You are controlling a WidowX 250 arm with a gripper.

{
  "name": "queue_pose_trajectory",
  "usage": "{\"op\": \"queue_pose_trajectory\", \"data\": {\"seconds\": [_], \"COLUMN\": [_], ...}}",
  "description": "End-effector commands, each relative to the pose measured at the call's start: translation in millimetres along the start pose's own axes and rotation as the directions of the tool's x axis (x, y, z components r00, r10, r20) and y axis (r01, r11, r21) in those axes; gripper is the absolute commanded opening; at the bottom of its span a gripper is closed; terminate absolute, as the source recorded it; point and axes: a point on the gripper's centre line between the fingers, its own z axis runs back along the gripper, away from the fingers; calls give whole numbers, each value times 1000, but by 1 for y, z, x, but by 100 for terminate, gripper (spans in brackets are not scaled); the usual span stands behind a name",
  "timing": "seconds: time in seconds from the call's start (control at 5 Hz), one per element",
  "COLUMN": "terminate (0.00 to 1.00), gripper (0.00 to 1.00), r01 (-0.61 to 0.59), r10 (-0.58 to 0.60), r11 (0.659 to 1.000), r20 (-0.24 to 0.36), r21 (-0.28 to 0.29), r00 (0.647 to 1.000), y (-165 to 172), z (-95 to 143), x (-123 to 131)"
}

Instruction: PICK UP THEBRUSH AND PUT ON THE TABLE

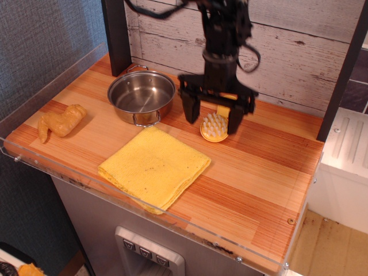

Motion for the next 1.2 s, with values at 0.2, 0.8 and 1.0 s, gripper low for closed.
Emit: {"op": "queue_pose_trajectory", "data": {"seconds": [0.2, 0.8, 1.0], "terminate": [0, 0, 0], "gripper": [100, 100, 100], "r01": [2, 28, 28], "r10": [2, -31, -31], "r11": [999, 999, 999], "r20": [98, 71, 71], "r21": [-48, 32, 32], "r00": [995, 997, 997], "y": [60, 81, 81], "z": [73, 65, 65], "x": [-37, -57, -57]}}
